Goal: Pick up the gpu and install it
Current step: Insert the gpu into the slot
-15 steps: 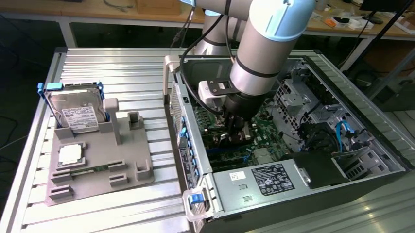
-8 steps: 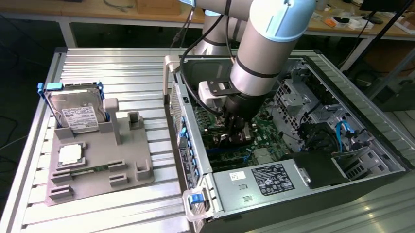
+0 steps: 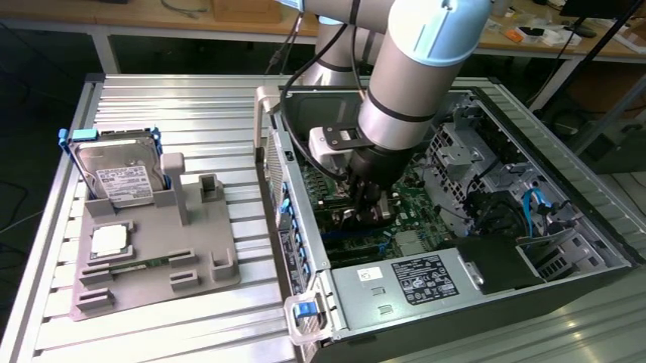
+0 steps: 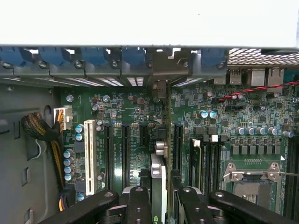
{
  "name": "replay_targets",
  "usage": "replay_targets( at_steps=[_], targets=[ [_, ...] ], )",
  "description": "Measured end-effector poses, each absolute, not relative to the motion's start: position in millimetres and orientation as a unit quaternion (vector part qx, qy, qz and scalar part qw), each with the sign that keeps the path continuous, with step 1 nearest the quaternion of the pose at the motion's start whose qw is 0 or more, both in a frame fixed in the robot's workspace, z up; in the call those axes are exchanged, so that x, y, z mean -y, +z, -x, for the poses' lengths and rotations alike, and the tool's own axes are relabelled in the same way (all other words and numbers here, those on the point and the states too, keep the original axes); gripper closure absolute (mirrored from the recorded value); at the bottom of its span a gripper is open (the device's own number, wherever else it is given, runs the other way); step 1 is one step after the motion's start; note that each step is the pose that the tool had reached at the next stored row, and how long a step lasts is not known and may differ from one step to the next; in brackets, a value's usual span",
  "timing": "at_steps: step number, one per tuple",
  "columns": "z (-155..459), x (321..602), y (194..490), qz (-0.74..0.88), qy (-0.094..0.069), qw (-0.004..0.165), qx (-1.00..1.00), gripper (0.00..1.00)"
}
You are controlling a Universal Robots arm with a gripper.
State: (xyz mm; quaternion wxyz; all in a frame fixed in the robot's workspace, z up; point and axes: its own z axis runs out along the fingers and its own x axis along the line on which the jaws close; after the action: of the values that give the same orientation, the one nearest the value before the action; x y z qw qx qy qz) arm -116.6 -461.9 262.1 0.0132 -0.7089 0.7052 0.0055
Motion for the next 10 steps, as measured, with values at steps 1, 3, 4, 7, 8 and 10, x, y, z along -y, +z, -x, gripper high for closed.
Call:
replay_targets(
  at_steps=[1, 3, 4, 7, 8, 10],
  targets=[
    [116.6, 461.9, 261.9, 0.709, 0.005, 0.013, -0.705, 0.73],
    [116.7, 461.8, 261.3, 0.709, 0.005, 0.013, -0.705, 0.73],
    [116.7, 461.8, 261.1, 0.709, 0.005, 0.013, -0.705, 0.73],
    [116.8, 461.9, 260.5, 0.709, 0.005, 0.013, -0.705, 0.73],
    [116.8, 461.9, 260.3, 0.709, 0.005, 0.013, -0.705, 0.73],
    [116.8, 461.8, 260.0, 0.709, 0.006, 0.013, -0.705, 0.73]
  ],
)
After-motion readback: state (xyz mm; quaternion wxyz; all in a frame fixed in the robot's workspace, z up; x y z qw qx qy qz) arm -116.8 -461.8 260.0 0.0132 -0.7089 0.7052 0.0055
